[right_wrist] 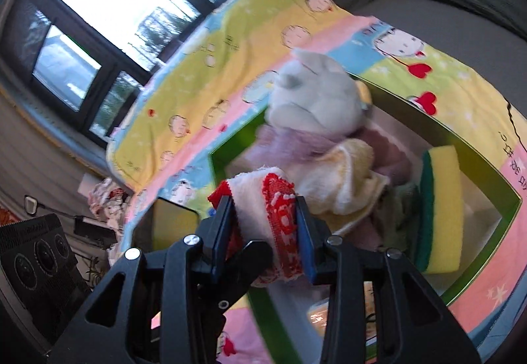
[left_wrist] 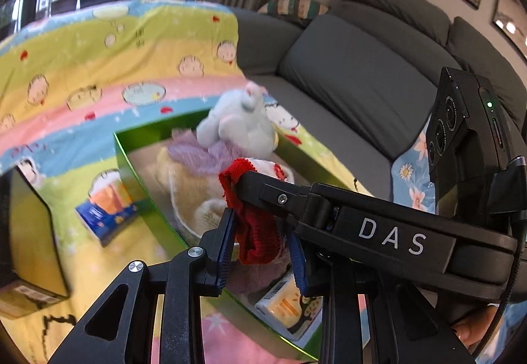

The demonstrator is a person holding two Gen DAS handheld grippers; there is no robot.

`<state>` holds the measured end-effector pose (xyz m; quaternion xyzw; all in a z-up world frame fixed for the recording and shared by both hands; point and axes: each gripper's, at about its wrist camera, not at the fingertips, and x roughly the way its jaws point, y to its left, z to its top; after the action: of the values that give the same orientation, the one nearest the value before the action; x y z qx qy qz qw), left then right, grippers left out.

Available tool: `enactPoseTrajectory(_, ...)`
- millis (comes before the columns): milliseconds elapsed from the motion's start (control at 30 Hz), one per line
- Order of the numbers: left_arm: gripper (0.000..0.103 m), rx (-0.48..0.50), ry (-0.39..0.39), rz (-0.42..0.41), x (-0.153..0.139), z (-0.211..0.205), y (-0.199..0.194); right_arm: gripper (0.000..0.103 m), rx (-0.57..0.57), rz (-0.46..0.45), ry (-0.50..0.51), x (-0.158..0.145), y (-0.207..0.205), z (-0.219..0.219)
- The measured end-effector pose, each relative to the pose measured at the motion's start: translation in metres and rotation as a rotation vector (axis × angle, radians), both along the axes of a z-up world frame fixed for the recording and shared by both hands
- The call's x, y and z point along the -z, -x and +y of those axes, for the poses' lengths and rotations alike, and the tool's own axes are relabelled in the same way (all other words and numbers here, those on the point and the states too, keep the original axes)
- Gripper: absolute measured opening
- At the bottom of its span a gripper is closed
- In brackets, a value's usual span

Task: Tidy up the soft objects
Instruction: 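Open the right gripper to drop the knit item in the box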

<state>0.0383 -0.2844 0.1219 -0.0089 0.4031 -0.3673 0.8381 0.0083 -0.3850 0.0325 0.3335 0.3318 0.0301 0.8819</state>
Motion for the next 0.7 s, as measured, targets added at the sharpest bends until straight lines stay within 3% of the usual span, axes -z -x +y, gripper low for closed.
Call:
enactPoseTrajectory(400, 0.031, -0.02, -0.029, 0.057, 0.019, -0.012, -0.006, 0.038, 0.051, 0.068, 0.007, 0.016, -0.003, -0.012)
enactPoseTrajectory(467, 0.031, -0.027, -0.034, 0.054, 0.016, -0.009, -0.004, 0.043, 0.059, 0.069, 0.028, 0.014, -0.001, -0.011)
enactPoseTrajectory(567, 0.031, -0.051, -0.045, 0.028, 0.007, 0.003, -0.001, 0.063, 0.095, 0.047, 0.069, 0.007, 0.006, -0.01)
enactPoseTrajectory(633, 0.033, -0.088, -0.062, 0.004, 0.002, 0.016, 0.001, 0.083, 0.125, 0.012, 0.068, 0.002, 0.013, -0.012)
enactPoseTrajectory(700, 0.058, -0.131, -0.075, -0.01, -0.002, 0.033, 0.001, 0.087, 0.139, -0.011, 0.059, -0.002, 0.018, -0.013)
